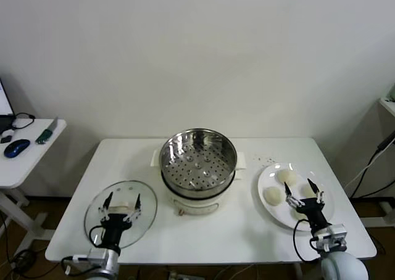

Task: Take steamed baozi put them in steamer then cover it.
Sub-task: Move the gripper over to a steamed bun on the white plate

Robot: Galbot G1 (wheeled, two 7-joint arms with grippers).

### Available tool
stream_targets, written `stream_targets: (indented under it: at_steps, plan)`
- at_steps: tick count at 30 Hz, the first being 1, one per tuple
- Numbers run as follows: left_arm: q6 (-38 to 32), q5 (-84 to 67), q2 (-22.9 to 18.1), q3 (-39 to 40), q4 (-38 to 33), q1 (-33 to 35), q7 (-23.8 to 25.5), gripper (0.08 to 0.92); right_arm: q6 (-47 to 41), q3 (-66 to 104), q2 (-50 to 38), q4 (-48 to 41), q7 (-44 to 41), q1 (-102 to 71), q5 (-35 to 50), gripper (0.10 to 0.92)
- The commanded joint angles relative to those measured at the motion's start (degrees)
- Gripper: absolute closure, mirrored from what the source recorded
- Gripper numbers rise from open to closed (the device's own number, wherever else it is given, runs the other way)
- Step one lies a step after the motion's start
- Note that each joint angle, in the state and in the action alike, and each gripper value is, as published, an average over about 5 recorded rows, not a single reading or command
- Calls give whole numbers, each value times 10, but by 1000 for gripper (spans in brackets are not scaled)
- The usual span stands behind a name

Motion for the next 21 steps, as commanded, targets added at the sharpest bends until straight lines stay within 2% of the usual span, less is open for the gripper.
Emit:
stream_targets:
  at_steps: [1, 6, 12, 17, 21]
  plan:
    - [1, 14, 1, 0, -2, -2, -1, 177, -119, -51, -196, -29, -158, 107, -56, 203]
    - [24, -1, 3, 5, -26, 2, -5, 177, -143, -162, -307, -93, -252, 226, -66, 203]
    - [39, -16, 7, 14, -44, -4, -12, 177, -145, -357, -379, -202, -375, 430, -93, 203]
    - [59, -40, 13, 13, -58, -2, -26, 177, -113, -578, -403, -287, -476, 625, -131, 203]
    - [68, -58, 22, 6, -57, 0, -34, 177, -106, -739, -386, -321, -522, 771, -148, 203]
